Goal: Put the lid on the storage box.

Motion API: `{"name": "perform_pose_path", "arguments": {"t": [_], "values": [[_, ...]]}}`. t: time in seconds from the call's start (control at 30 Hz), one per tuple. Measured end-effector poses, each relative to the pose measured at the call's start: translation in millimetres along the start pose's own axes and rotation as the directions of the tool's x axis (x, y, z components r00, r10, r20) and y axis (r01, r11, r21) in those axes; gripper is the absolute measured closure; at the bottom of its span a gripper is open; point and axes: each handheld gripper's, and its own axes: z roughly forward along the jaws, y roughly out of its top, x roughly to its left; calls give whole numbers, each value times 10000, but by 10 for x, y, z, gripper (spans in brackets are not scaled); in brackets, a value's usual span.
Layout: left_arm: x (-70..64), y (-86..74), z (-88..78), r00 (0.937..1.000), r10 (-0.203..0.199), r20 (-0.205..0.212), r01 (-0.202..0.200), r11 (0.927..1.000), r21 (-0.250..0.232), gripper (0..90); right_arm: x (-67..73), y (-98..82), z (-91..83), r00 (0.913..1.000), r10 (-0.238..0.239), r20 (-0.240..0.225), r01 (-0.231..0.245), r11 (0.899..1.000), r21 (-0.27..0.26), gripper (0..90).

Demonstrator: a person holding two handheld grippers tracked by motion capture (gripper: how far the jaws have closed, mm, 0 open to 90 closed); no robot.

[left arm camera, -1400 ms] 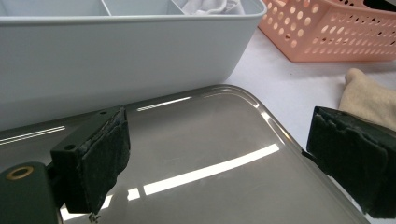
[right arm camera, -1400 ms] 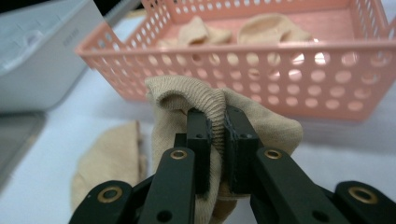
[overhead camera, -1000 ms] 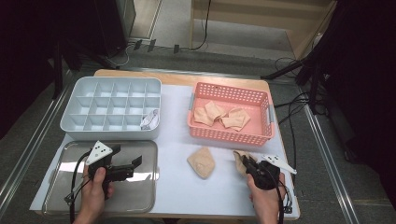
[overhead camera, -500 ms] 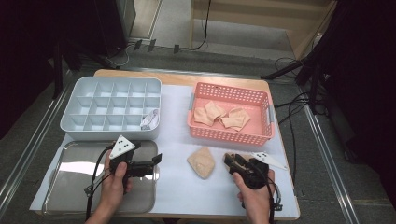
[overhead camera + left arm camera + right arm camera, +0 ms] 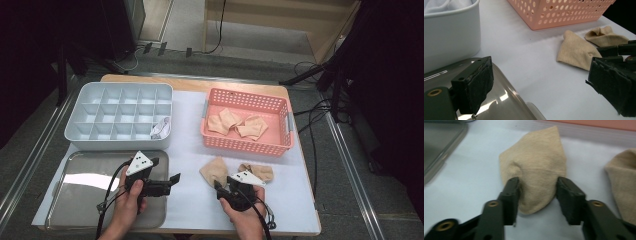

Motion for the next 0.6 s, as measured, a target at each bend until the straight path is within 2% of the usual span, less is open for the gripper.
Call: {"name": "perform_pose_path", "arguments": {"t": [0.1, 0.13, 0.2, 0.4, 0.6], "values": [[-9, -4, 0, 10000, 18, 42, -18, 10000, -8, 67, -21, -4, 1, 10000, -18, 22, 18, 9998, -179, 785], [-13, -4, -1, 10000, 80, 56, -80, 10000, 23, 67, -35, -2, -8, 9999, 100, -56, -101, 9997, -220, 809], [-22, -6, 2, 9999, 70, 79, -70, 10000, 31, 67, -66, 11, -37, 9993, 230, -298, -237, 9995, -226, 822], [-35, -5, -7, 9998, 113, 152, -114, 9999, 87, 67, -171, 86, -261, 9978, 272, -602, -304, 9982, -519, 826], [-51, 15, -44, 9998, 114, 168, -113, 9999, -44, 67, -190, 213, -454, 9932, -32, -1160, -46, 9978, -665, 811]]}}
